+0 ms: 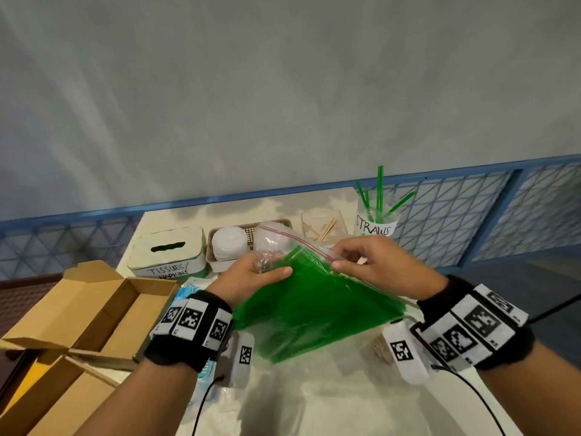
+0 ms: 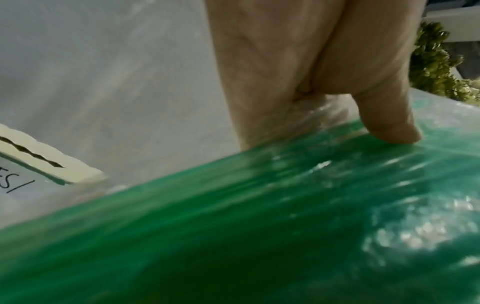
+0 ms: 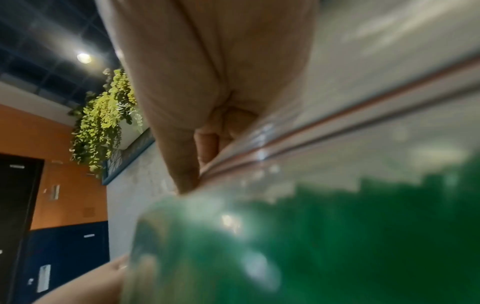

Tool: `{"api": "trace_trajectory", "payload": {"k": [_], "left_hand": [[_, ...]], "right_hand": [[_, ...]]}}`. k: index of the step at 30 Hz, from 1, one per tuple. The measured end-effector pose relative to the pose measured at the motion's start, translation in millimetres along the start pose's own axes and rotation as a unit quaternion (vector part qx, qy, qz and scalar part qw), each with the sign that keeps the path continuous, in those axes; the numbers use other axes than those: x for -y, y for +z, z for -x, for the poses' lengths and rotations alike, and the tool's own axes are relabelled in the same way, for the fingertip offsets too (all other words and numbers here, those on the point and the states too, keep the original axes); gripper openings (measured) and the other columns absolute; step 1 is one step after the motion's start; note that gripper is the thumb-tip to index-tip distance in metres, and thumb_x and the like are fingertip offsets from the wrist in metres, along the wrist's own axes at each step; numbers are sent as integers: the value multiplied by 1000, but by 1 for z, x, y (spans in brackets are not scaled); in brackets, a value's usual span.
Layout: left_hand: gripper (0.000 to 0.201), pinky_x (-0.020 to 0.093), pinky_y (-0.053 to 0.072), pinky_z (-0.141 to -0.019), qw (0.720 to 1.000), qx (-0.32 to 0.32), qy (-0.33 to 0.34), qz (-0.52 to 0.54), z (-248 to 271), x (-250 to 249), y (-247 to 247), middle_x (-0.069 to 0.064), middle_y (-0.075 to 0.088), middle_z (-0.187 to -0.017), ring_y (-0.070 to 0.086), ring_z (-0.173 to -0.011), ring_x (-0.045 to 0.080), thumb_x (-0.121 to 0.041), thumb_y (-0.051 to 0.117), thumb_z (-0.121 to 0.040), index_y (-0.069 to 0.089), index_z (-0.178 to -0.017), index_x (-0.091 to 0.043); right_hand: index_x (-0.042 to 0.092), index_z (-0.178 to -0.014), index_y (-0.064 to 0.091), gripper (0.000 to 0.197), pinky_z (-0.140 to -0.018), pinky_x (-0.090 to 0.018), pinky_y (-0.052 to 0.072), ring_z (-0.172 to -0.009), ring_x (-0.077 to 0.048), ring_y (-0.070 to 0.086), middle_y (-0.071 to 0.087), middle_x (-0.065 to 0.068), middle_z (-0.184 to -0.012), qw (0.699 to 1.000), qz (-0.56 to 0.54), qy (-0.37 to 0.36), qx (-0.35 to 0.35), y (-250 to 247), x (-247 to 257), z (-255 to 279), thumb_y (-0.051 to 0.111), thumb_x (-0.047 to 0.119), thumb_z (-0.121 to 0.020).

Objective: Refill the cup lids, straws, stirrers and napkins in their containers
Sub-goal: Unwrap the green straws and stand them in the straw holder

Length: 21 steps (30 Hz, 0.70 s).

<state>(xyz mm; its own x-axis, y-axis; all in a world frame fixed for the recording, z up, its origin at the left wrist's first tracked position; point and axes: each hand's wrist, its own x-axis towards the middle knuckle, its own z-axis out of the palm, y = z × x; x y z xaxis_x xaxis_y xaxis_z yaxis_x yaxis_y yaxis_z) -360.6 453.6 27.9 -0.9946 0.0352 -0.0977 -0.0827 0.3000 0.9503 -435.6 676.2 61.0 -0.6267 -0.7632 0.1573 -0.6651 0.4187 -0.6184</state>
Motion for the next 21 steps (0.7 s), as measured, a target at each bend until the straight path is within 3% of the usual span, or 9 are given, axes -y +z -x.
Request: {"api": "trace_trajectory", "payload": {"k": [4,8,9,11,13,14,16,18,21], "left_hand": [[10,21,52,-80,999,-38,16,-1,-6,4,-6,-3,73,-89,68,-87,9,-17,63,-82,67,-91,-18],[43,40,49,-96,997,-73,5,-17,-5,10,-5,3,69,-106,64,-103,23,-39,70,-67,63,-105,-19],[49,38,47,-97,994,-103,6,-31,-4,10,-1,1,65,-112,61,-107,22,-38,71,-68,58,-112,-19],[65,30,44,-97,965,-233,16,-123,0,8,7,-5,49,-122,51,-112,14,-36,73,-73,43,-127,-16],[63,25,43,-90,918,-353,65,-168,10,-1,19,-7,40,-116,46,-105,10,-33,74,-75,40,-125,-14],[51,24,45,-82,915,-362,86,-158,16,-5,24,-7,44,-108,49,-95,10,-31,73,-76,44,-115,-14],[29,23,46,-66,946,-289,77,-124,24,-12,31,-4,55,-84,54,-71,10,-32,69,-79,50,-91,-13],[31,20,45,-56,969,-219,44,-108,29,-11,36,0,59,-64,53,-52,9,-41,65,-81,52,-74,-13],[39,16,42,-49,972,-222,22,-73,34,-10,38,2,58,-50,50,-39,8,-44,65,-80,51,-63,-12]], "right_hand": [[14,-85,66,2,-55,-14,45,-58,-1,52,61,5,-73,988,-144,47,-16,10,3,5,66,16,-84],[9,-82,63,8,-55,-19,48,-58,-5,55,59,6,-66,969,-228,84,-41,22,5,7,62,15,-87],[11,-80,63,8,-57,-19,47,-60,-5,55,60,6,-67,967,-234,86,-53,25,6,7,62,15,-87],[16,-77,63,10,-61,-19,46,-65,-8,56,61,5,-69,965,-236,88,-73,31,6,7,63,16,-87],[14,-79,63,7,-58,-14,44,-65,-9,56,62,2,-70,958,-258,100,-75,38,8,8,65,15,-85],[13,-79,63,6,-55,-12,43,-63,-8,55,61,2,-70,953,-274,104,-72,41,10,7,65,13,-85],[14,-77,62,9,-52,-9,42,-59,-5,53,59,2,-69,946,-299,110,-66,49,15,7,65,10,-84],[16,-76,61,12,-53,-11,41,-57,-2,51,58,5,-66,947,-298,100,-70,57,20,7,67,10,-83],[18,-72,61,15,-59,-13,42,-59,0,50,57,11,-63,959,-260,72,-81,67,28,9,70,10,-81]]}}
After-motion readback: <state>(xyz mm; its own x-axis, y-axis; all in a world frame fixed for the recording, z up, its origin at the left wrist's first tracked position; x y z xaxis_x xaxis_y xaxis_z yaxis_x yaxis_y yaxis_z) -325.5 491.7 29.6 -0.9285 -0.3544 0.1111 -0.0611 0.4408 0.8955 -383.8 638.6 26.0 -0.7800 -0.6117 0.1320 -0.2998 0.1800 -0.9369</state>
